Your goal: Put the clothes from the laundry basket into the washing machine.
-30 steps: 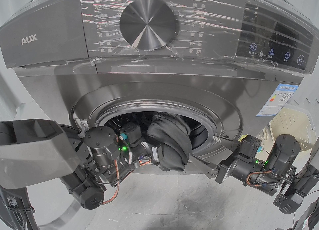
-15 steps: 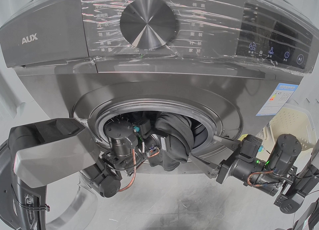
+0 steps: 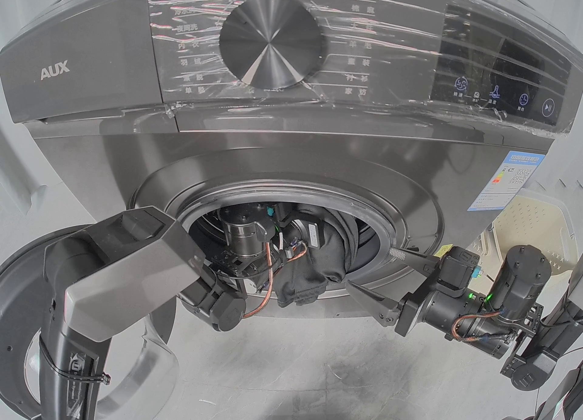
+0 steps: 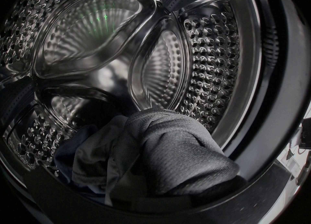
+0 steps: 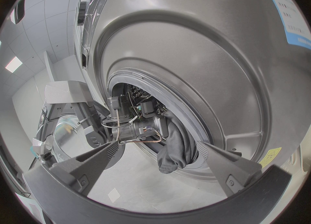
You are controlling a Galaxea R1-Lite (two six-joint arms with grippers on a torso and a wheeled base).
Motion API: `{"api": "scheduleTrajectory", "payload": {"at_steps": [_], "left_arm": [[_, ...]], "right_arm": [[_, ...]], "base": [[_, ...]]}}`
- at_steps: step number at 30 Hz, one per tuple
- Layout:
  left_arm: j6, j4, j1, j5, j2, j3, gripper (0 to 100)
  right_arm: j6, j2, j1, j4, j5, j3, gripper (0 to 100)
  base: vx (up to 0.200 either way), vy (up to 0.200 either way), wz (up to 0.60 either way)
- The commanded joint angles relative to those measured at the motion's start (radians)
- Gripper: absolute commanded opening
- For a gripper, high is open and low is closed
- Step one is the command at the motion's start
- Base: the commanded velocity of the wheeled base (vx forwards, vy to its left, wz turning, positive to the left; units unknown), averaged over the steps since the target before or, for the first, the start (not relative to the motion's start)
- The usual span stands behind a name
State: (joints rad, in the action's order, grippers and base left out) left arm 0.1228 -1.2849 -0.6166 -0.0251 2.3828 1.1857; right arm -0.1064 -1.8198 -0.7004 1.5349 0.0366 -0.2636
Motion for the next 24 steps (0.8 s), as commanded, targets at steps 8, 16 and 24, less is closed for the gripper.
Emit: {"api": "scheduleTrajectory", "payload": {"at_steps": [8,16,24], "left_arm": [[0.014,0.072,0.044,-0.081,0.165,0.322,0],[0.051,0.174,0.077,-0.147,0.170,0.471,0],[0.055,0.177,0.078,-0.154,0.168,0.476,100]], "right_arm": [[-0.001,-0.009,-0.001,0.001,0.000,0.001,100],[-0.001,-0.010,-0.001,0.001,0.002,0.001,100],[-0.001,-0.009,-0.001,0.002,0.002,0.001,100]], "base": [[0.000,0.000,0.00],[0.000,0.000,0.00],[0.000,0.000,0.00]]}}
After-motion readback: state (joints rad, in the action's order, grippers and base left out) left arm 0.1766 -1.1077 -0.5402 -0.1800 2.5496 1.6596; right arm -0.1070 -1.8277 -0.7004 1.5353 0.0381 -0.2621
